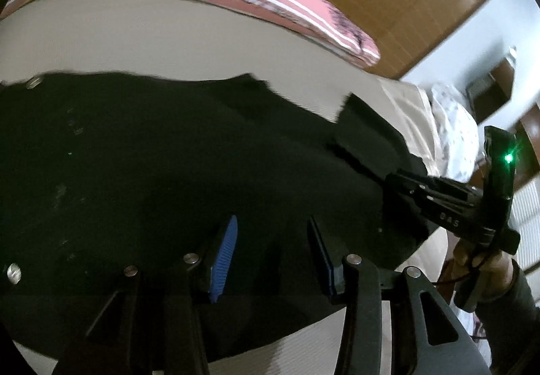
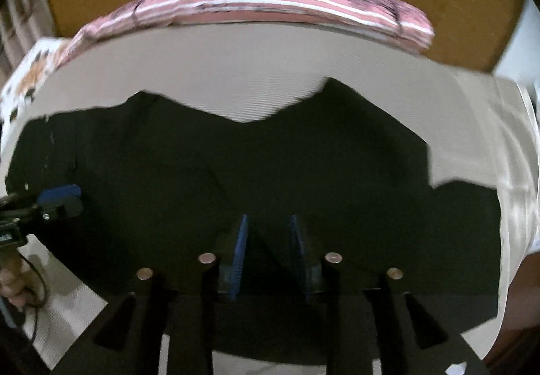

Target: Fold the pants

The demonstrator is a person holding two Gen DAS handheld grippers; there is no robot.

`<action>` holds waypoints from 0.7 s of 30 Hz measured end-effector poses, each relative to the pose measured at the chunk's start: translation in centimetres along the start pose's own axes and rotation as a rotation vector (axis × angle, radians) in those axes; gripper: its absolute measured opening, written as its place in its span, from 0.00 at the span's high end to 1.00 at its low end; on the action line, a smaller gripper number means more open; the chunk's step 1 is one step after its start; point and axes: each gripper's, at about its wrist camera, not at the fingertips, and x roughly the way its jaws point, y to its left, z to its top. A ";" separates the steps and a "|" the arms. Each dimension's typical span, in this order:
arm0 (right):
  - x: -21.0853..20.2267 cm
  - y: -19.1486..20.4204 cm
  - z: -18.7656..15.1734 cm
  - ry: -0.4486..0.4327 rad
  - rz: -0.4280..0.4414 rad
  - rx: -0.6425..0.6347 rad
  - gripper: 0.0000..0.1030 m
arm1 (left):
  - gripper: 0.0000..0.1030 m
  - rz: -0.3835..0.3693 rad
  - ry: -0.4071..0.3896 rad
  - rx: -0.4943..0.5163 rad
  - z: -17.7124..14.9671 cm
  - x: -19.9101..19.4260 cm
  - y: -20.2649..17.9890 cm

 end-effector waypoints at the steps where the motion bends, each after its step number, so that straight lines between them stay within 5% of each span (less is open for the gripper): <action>1: 0.3 0.7 0.4 -0.005 -0.011 -0.018 0.72 | 0.56 0.005 -0.006 -0.018 -0.3 -0.3 0.7; 9: 3.5 5.0 2.5 0.011 -0.134 -0.152 0.65 | 0.56 -0.009 -0.018 -0.055 -1.4 -0.9 2.3; 12: 4.9 5.2 3.0 0.025 -0.174 -0.153 0.72 | 0.56 -0.004 -0.018 -0.048 -1.4 -0.8 2.2; 13: 4.9 5.0 3.1 0.022 -0.170 -0.146 0.85 | 0.56 -0.003 -0.016 -0.045 -1.5 -0.8 2.2; 15: 4.6 4.8 3.2 0.011 -0.181 -0.139 0.92 | 0.56 -0.005 -0.016 -0.045 -1.4 -0.9 2.3; 21: -1.1 -0.8 3.3 -0.113 -0.209 0.025 0.95 | 0.56 -0.005 -0.016 -0.047 -1.6 -1.0 2.4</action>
